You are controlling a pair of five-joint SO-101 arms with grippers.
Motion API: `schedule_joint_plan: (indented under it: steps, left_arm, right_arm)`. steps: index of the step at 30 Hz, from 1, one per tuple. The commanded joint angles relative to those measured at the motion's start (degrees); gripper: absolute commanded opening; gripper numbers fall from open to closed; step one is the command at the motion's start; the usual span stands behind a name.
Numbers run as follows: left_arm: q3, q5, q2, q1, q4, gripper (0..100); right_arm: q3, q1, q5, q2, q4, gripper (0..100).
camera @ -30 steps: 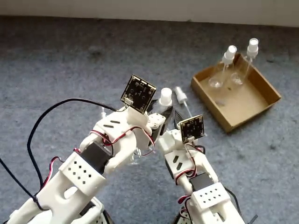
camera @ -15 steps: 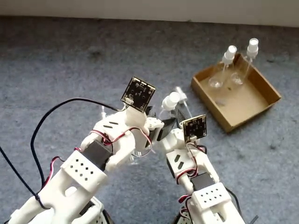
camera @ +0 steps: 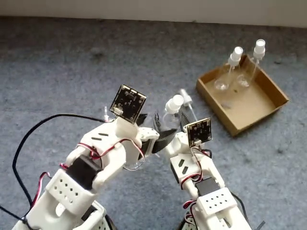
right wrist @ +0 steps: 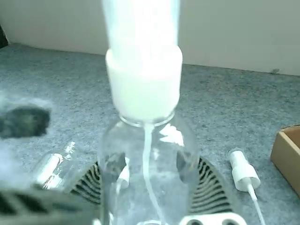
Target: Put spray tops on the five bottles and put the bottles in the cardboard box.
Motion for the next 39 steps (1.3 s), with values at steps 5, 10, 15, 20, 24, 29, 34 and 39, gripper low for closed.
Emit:
schedule_joint_plan:
  steps: [5,10,15,20,24,29,34,39]
  left_arm:
    - [-2.15,0.26,-12.97,-7.25,7.30,28]
    - [0.22,0.44,-17.71,-8.48,13.71,28]
    - [11.21,0.53,-20.97,-8.48,9.93,17]
    - [20.70,0.53,-26.51,-8.40,-0.53,0]
    - [26.68,0.70,-32.40,-6.73,-1.49,3]
    - [35.91,6.95,-41.10,0.22,-1.76,3]
    - [37.49,7.30,-42.24,1.63,-1.76,3]
    - [39.69,7.38,-41.80,1.71,-3.52,3]
  right_arm:
    - [7.96,0.13,-0.62,-0.75,-0.22,3.4]
    - [7.87,0.22,-0.62,-0.92,-0.22,3.4]
    - [7.87,0.22,-0.62,-1.01,-0.66,3.4]
    - [7.69,0.22,-0.62,-1.01,-0.75,3.5]
    - [7.52,0.22,-0.62,-1.01,-0.75,3.5]
    - [7.52,0.22,-0.70,-1.01,-0.75,3.5]
    - [6.29,0.13,-0.97,-1.01,-1.19,3.7]
    - [6.02,-0.22,-0.97,-1.01,-8.31,3.8]
